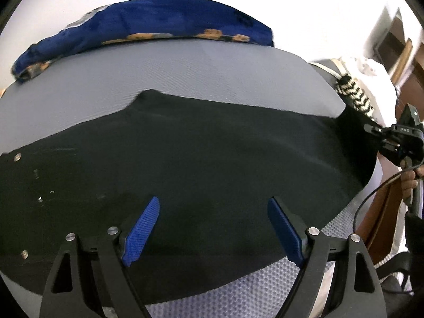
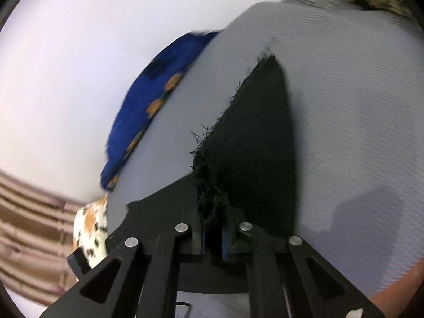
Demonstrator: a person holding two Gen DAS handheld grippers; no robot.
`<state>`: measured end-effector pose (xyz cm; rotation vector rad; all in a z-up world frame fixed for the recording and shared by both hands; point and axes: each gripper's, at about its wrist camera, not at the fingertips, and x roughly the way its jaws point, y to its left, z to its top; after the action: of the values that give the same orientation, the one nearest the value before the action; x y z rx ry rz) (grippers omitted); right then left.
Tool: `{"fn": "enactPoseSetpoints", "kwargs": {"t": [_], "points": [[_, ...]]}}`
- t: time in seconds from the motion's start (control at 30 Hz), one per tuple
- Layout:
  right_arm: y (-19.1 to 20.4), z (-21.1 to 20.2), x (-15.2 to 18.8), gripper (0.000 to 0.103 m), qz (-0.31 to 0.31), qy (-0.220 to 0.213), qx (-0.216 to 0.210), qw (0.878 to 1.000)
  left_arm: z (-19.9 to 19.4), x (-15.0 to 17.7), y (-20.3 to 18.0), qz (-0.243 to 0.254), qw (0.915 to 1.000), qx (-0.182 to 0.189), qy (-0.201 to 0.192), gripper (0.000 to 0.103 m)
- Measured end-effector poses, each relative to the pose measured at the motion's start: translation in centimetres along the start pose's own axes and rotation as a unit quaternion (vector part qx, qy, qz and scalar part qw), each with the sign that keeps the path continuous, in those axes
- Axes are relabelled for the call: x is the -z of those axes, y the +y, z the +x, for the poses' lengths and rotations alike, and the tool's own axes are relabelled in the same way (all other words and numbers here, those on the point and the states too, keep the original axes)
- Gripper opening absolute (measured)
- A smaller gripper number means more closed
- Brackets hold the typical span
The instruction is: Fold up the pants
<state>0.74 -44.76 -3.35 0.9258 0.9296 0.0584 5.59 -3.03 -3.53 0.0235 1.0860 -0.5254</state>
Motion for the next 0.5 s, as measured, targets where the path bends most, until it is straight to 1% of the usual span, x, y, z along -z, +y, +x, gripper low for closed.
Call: {"fn": "enactPoseSetpoints", "kwargs": {"t": [0.13, 0.23, 0.33, 0.37, 0.43, 0.5], "points": [[4.8, 4.1, 0.6, 0.009, -0.036, 0.038, -0.018, 0.998, -1.1, 0.0, 1.8, -0.033, 0.9995, -0.002, -0.001, 0.084], [8.4, 7.5, 2.0, 0.009, -0.065, 0.069, -0.041, 0.995, -1.9, 0.1, 3.3, -0.053, 0.9985, -0.01, 0.0, 0.084], [12.0, 11.1, 4.4, 0.009, -0.104, 0.105, -0.048, 0.988, -2.9, 0.4, 4.6, -0.066, 0.9977, -0.016, -0.005, 0.084], [13.2, 12.6, 5.8, 0.009, -0.118, 0.123, -0.053, 0.984, -3.2, 0.6, 5.2, -0.072, 0.9972, -0.018, -0.007, 0.084], [14.5, 14.4, 7.8, 0.009, -0.139, 0.149, -0.053, 0.978, -3.5, 0.9, 6.0, -0.081, 0.9965, -0.02, -0.007, 0.084], [15.7, 16.3, 10.3, 0.009, -0.169, 0.177, -0.048, 0.968, -3.7, 1.2, 6.9, -0.092, 0.9955, -0.019, -0.006, 0.084]]}}
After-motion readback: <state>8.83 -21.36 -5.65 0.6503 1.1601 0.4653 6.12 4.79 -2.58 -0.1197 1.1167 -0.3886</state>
